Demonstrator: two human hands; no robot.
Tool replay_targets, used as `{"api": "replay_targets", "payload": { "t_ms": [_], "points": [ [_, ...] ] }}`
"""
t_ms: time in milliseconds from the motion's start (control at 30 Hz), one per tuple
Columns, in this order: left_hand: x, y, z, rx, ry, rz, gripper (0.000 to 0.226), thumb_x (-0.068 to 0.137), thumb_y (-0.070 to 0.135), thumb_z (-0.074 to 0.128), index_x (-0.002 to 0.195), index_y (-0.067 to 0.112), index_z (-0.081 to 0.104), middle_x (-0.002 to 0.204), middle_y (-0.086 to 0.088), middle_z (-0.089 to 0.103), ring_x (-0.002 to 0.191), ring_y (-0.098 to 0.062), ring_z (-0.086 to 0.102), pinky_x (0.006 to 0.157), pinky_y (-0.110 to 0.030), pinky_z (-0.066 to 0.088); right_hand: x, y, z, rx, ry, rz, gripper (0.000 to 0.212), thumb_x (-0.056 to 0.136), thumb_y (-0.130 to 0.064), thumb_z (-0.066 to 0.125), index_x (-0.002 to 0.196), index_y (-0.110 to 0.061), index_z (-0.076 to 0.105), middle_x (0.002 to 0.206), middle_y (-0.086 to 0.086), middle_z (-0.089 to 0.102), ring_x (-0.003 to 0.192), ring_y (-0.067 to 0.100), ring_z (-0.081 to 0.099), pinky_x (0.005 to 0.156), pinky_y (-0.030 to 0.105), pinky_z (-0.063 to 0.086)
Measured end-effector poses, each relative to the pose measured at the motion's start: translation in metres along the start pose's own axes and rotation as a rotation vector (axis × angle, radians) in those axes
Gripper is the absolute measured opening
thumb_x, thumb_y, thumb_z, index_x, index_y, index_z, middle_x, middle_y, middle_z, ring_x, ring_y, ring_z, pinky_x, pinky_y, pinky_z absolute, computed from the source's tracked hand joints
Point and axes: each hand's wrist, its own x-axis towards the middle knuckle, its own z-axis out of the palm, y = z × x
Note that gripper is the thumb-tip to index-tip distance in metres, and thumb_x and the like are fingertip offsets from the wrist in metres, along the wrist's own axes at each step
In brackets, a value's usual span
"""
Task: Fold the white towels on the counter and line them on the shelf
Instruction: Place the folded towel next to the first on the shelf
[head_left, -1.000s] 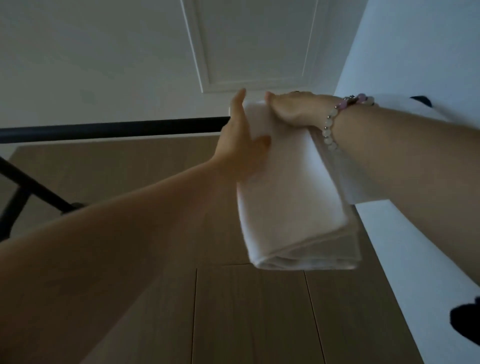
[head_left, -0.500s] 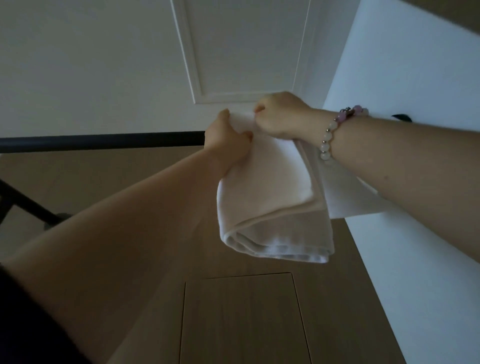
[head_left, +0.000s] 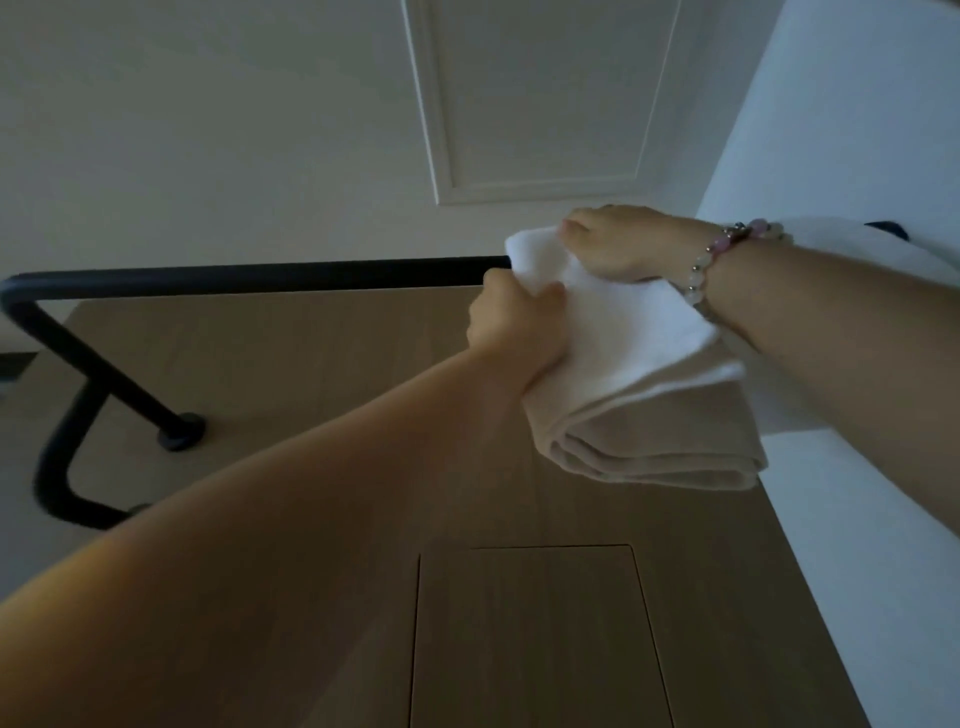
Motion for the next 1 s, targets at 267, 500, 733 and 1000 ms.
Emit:
{"api": "replay_targets", "payload": {
  "t_ms": [267, 500, 733, 1000],
  "points": [
    [0.003, 0.002, 0.002, -0.038, 0.042, -0.032, 0.040, 0.095, 0.029, 0.048, 0.128, 0.008, 0.040, 0.128, -0.011, 0.050, 0.115, -0.028, 0.050, 0.080, -0.026, 0.035, -0.032, -0.012, -0.002, 0.003, 0.118, -0.023, 0.053, 0.097, -0.037, 0.040, 0.144, -0.016, 0.029, 0.149, 0.012, 0.025, 0.135, 0.032, 0.029, 0.108, 0.038, 0.027],
    [0.017, 0.016, 0.009, -0.063, 0.071, -0.055, 0.042, 0.096, 0.031, 0.048, 0.129, 0.005, 0.041, 0.131, -0.013, 0.049, 0.120, -0.030, 0.049, 0.084, -0.029, 0.037, -0.080, -0.001, 0.004, 0.124, 0.455, 0.273, 0.059, 0.086, -0.046, 0.055, 0.129, -0.009, 0.037, 0.130, 0.016, 0.044, 0.119, 0.033, 0.044, 0.089, 0.037, 0.039],
    [0.032, 0.011, 0.003, -0.060, 0.073, -0.001, 0.046, 0.094, 0.033, 0.051, 0.133, 0.011, 0.043, 0.133, -0.008, 0.050, 0.120, -0.025, 0.049, 0.082, -0.023, 0.033, -0.063, 0.014, -0.007, 0.727, 0.093, 0.446, 0.077, 0.091, -0.040, 0.052, 0.150, -0.018, 0.008, 0.145, 0.009, 0.037, 0.122, 0.029, 0.047, 0.088, 0.033, 0.046],
    [0.023, 0.009, 0.003, -0.207, 0.011, -0.039, 0.063, 0.082, 0.037, 0.067, 0.132, 0.009, 0.042, 0.117, -0.001, 0.054, 0.098, -0.018, 0.058, 0.072, -0.024, 0.045, -0.035, 0.015, -0.012, 0.777, 0.136, 0.431, 0.062, 0.093, -0.024, 0.054, 0.147, -0.011, 0.025, 0.145, 0.008, 0.040, 0.127, 0.026, 0.045, 0.090, 0.023, 0.036]
  ]
}}
